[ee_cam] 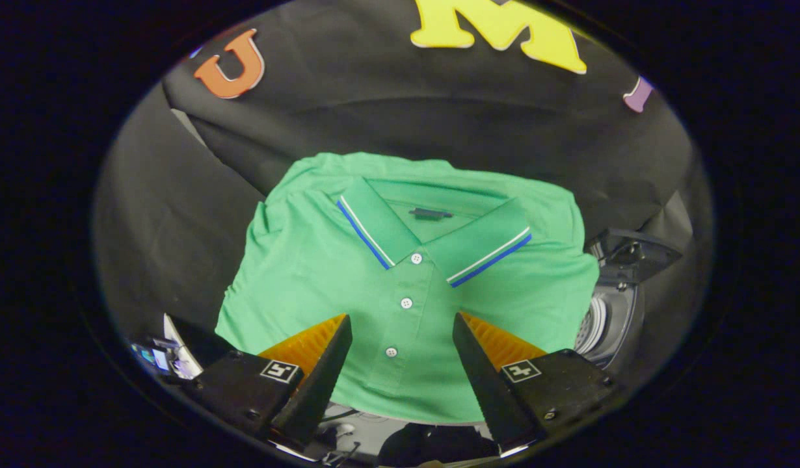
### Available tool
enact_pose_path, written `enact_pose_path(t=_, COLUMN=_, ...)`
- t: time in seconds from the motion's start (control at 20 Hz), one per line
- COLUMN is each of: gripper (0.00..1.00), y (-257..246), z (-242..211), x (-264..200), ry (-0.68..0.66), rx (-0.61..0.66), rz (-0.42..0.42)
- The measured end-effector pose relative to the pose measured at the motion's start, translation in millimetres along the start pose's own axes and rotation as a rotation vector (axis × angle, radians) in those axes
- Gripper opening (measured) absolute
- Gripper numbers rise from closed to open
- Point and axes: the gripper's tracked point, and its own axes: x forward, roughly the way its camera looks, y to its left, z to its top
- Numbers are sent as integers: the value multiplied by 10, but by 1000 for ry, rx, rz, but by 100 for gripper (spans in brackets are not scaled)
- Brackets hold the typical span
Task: Put the clothes into the washing machine and then close the washing machine lid.
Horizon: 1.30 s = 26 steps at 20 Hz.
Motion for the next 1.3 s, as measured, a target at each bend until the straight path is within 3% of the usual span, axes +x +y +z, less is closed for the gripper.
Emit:
enact_pose_path(t=0.15, gripper=98, y=37, z=62, x=88, ry=56, rx=-20, rz=-40)
enact_pose_path(t=0.35, gripper=97, y=118, z=37, x=161, ry=146, rx=45, rz=-80)
enact_pose_path(t=0.85, gripper=93, y=82, z=48, x=197, ry=202, rx=25, rz=-148)
enact_pose_path(t=0.95, gripper=88, y=51, z=50, x=201, ry=206, rx=29, rz=-154)
enact_pose_path(t=1.3, gripper=31, y=-67, z=120, x=163, ry=202, rx=74, rz=-146)
